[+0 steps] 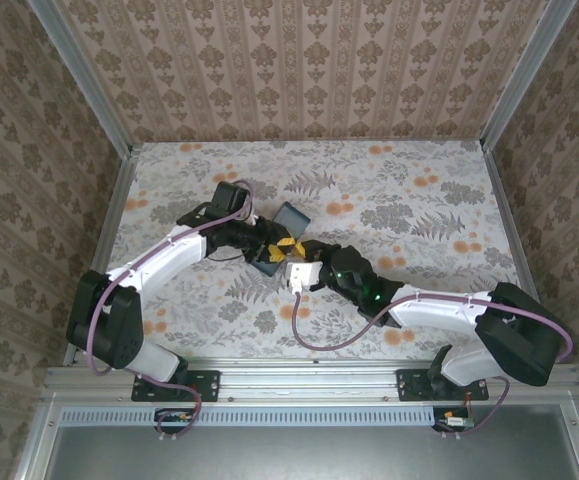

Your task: Unlock the padlock with the key

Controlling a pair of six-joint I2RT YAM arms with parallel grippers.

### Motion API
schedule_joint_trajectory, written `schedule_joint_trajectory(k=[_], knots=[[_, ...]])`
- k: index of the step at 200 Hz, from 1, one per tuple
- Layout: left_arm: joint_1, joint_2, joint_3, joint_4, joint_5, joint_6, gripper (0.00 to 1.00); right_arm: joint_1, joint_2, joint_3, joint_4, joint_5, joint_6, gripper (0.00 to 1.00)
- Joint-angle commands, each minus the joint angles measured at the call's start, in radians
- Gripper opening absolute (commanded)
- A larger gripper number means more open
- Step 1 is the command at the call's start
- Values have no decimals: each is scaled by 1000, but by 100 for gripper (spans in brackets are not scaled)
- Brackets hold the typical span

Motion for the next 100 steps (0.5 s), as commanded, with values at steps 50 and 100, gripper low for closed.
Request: schedule_joint_trajectory(k=[50, 100], knots=[[-1, -9, 32, 23, 23, -12, 5, 51, 27, 30, 20, -28, -38, 23], [-1, -11, 23, 30, 26, -15, 5, 56, 49, 43, 10, -32, -36, 15]])
